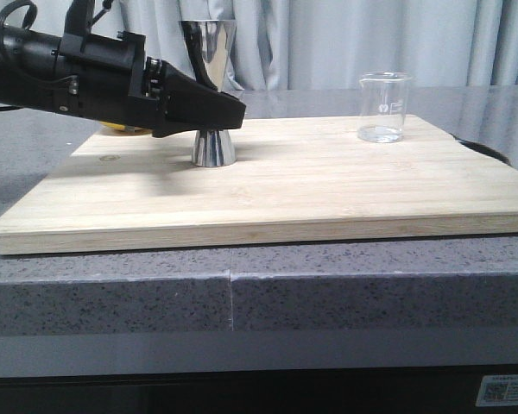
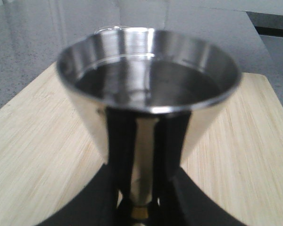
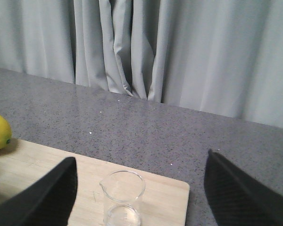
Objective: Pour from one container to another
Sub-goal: 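Lower the held jigger onto the board with the left gripper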
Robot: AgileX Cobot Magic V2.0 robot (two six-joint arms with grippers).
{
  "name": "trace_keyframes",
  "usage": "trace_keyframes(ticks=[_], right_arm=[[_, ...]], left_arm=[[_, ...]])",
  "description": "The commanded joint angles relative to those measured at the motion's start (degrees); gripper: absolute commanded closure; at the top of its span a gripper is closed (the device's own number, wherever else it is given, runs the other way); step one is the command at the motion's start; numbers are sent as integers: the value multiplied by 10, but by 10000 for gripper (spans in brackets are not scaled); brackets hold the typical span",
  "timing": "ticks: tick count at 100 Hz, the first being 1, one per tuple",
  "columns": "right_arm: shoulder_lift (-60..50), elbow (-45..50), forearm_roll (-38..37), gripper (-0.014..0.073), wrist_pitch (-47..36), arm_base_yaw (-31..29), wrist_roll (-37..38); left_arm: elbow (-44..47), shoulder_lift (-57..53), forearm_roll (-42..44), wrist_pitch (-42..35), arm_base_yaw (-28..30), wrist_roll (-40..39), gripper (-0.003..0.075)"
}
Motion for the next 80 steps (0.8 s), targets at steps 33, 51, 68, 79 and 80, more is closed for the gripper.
trace_keyframes(ticks=[33,51,68,79,80], right_arm=[[-12,-13,0,92,-41,-5,0],[-12,-13,0,92,-41,-5,1],[-12,-13,0,92,-41,-5,1],[-12,-13,0,92,-41,-5,1],[-12,-13,0,92,-41,-5,1]], left_arm=[[-15,-28,-33,38,1,-7,721],[-15,-28,-33,34,1,-7,621],[-15,-28,-33,34,1,-7,570],[-15,-28,-33,34,1,-7,547],[-15,-28,-33,34,1,-7,545]])
